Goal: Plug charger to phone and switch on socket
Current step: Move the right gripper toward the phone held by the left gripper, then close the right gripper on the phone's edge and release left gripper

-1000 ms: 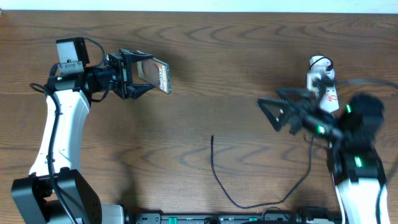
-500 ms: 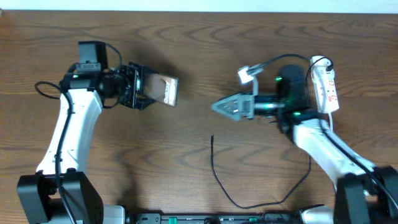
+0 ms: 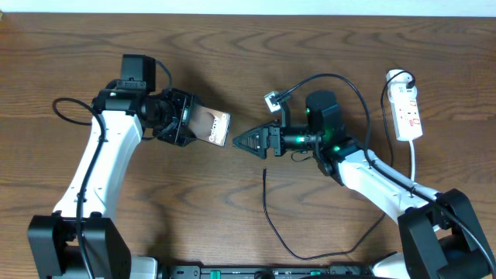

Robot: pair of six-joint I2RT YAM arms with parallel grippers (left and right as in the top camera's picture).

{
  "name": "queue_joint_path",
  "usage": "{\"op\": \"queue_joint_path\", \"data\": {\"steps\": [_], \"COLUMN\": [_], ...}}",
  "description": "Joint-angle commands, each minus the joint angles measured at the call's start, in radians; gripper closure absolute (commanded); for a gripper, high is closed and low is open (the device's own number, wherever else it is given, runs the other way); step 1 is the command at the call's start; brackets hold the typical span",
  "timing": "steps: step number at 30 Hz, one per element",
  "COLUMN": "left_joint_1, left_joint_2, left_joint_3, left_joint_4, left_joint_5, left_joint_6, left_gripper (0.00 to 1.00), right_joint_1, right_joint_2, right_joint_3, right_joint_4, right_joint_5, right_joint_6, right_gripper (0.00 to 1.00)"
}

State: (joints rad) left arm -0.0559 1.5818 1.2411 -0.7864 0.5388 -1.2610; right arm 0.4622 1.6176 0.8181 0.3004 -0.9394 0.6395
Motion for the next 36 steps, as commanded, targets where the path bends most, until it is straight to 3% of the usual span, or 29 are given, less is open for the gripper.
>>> {"op": "queue_joint_path", "data": {"steps": [1, 7, 14, 21, 29, 36], "left_joint_1": [-0.033, -0.085, -0.123, -0.169, -0.199, -0.199], "left_joint_2": [-0.018, -0.018, -0.018, -0.018, -0.018, -0.018], "left_joint_3": [0.026, 0.026, 0.026, 0.026, 0.026, 0.025], "left_joint_4": [-0.003, -0.003, -0.033, -0.032, -0.032, -0.034], "left_joint_5": [-0.039, -0.039, -0.038, -0.039, -0.039, -0.039], "left_joint_6": [-0.031, -0.104, -0.179, -0.209, -0.211, -0.211], "left_gripper": [0.93, 0.93, 0.92, 0.93, 0.93, 0.93], "right_joint_1": [0.024, 0.068, 0.088, 0.117, 0.148, 0.148], "right_joint_2": [-0.001, -0.001, -0.001, -0.001, -0.001, -0.001], "right_joint_3": [0.011, 0.011, 0.011, 0.011, 0.011, 0.011], "right_joint_4": [0.002, 0.003, 0.01, 0.049, 0.055, 0.054], "right_joint_5": [0.084, 0.177, 0.253, 0.253, 0.257, 0.256], "right_joint_6": [0.048, 0.135, 0.339, 0.359, 0.359, 0.358], "right_gripper": [0.01, 0.01, 0.01, 0.03, 0.16, 0.47]}}
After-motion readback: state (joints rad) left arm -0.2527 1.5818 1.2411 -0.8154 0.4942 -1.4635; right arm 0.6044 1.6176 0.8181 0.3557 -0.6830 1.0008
